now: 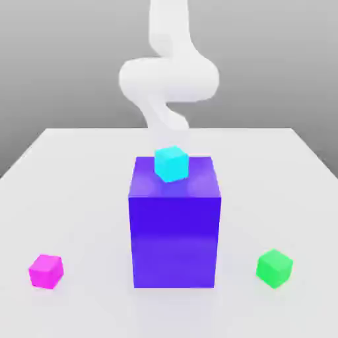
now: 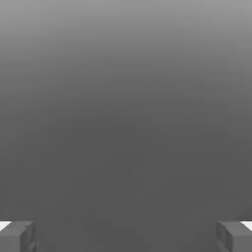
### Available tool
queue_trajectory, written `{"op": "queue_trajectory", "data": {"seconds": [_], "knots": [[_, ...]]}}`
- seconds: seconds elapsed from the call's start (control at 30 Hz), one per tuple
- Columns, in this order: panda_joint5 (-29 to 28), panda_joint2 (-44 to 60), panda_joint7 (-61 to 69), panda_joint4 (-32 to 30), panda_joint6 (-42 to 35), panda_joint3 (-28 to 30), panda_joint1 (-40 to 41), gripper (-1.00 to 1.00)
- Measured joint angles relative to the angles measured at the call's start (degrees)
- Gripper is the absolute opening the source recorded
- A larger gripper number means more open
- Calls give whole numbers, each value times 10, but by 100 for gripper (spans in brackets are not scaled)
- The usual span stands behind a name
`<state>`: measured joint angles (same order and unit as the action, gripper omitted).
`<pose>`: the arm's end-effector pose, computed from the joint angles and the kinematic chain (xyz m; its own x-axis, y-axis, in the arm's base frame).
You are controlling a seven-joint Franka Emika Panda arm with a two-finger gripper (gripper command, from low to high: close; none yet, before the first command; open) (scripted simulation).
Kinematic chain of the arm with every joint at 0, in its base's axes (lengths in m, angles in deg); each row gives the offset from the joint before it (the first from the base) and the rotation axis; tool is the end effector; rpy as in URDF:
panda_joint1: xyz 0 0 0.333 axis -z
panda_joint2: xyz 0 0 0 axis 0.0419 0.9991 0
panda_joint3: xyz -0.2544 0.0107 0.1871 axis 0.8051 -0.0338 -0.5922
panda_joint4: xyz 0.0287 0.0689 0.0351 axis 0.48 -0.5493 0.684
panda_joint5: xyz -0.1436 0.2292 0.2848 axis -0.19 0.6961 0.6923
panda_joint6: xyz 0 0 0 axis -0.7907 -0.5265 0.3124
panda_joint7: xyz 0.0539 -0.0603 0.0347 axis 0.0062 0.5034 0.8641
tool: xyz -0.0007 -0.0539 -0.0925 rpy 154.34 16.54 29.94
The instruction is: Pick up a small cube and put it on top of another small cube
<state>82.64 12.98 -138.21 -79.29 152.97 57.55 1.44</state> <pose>0.3802 -0.0207 0.6692 0.4111 -0.8109 0.4164 -0.6259 -0.5832 -0.5178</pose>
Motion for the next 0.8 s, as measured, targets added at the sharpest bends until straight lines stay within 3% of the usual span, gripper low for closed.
{"op": "queue_trajectory", "data": {"seconds": [0.57,0.8], "knots": [[-30,350,-436,-109,171,21,206,0],[18,492,-569,-152,242,53,257,0]]}}
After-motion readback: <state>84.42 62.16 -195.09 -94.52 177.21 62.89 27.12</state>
